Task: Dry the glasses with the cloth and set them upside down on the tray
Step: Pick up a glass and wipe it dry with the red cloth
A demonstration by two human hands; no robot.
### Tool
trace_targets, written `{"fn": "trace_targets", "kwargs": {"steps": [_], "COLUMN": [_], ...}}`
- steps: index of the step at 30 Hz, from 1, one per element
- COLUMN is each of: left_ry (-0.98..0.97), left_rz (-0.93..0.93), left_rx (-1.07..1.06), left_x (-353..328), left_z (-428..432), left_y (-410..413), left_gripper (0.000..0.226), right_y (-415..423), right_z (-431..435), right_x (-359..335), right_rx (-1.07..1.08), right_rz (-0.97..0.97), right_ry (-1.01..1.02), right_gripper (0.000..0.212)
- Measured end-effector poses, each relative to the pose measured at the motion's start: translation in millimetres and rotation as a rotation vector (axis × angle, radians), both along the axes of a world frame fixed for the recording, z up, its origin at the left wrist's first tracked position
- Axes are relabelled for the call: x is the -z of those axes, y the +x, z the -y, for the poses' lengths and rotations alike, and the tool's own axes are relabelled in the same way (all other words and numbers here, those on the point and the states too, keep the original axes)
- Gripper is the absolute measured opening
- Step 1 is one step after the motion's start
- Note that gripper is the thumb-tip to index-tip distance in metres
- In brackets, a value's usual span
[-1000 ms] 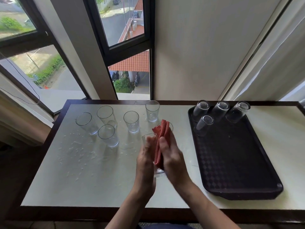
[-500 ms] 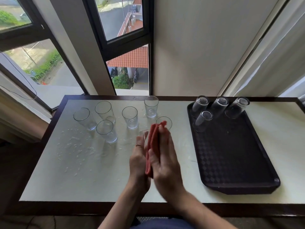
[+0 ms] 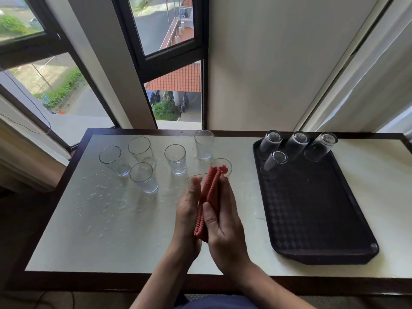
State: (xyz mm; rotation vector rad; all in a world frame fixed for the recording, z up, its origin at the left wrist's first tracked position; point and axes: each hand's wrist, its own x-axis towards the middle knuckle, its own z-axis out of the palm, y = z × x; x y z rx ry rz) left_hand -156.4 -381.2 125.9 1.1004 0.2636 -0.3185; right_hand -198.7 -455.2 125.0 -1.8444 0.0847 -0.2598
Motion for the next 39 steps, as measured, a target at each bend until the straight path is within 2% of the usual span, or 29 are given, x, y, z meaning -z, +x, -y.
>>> {"fn": "trace_targets", "kwargs": {"steps": [3,6,8,12,14,16,18,20,21,23,26,29,32,33,36,39], "left_ry": [0.002,0.011,0.021,-0.025,0.003,0.082,0.117,0.109,0.093,0.055,0.007,0.062,0.121,0.12,0.069,0.023], "left_rz": [-0.053,-0.074,-0.114,-0.124,-0.093,-0.068,-0.061,-0.057,-0.051,-0.034,0.023,0.032,-0.027,-0.052,-0.029,0.012], "left_rx": [-0.05,0.016,0.001,0.0,0.01,-0.017,-0.015,0.014,0.022,0.001,-0.022,0.02,0.121,0.132,0.177,0.123], "left_x": [1.1,2.2,0.0,-1.2,-1.8,-2.6,-4.2,-5.8,-8.5,-12.6,-14.7,-12.5,-10.2,-10.0,-9.4,-8.8], "left_z": [2.7,8.5,8.9,-1.1,-5.0,-3.1,1.6,4.7,5.3,4.2,0.4,-1.1,4.7,6.7,3.9,-3.4], "left_y": [-1.1,-3.6,-4.8,3.7,8.0,8.5,5.5,3.2,2.7,2.3,0.6,0.0,-2.9,-3.5,-3.9,0.2], "left_gripper": [0.055,0.048,0.06,0.072,0.082,0.068,0.05,0.054,0.06,0.063,0.049,0.039,0.052,0.056,0.057,0.062], "right_y": [20.4,50.5,45.4,-0.8,-4.5,11.1,32.0,41.9,39.3,22.8,-0.1,15.6,41.1,42.3,20.3,-4.6], "right_z": [12.8,29.0,25.0,0.9,-1.4,5.5,17.0,23.5,22.1,13.4,0.2,8.9,24.3,25.1,12.1,2.6], "right_x": [3.8,5.9,3.2,3.8,9.7,10.0,3.5,-4.6,-8.7,-13.5,-12.5,-6.8,-1.0,-1.1,-4.3,-0.6], "right_rx": [0.026,0.095,0.076,-0.009,-0.058,-0.06,-0.006,0.015,0.01,-0.003,0.002,0.034,0.121,0.127,0.088,0.017], "right_rz": [-0.118,-0.302,-0.263,-0.062,-0.032,-0.114,-0.23,-0.28,-0.264,-0.202,-0.151,-0.227,-0.349,-0.348,-0.26,-0.171], "right_ry": [0.182,0.372,0.324,0.083,0.053,0.184,0.379,0.464,0.419,0.297,0.145,0.227,0.372,0.355,0.187,0.03], "right_gripper": [0.053,0.049,0.039,0.064,0.064,0.061,0.05,0.038,0.035,0.049,0.069,0.062,0.069,0.068,0.044,0.049]}}
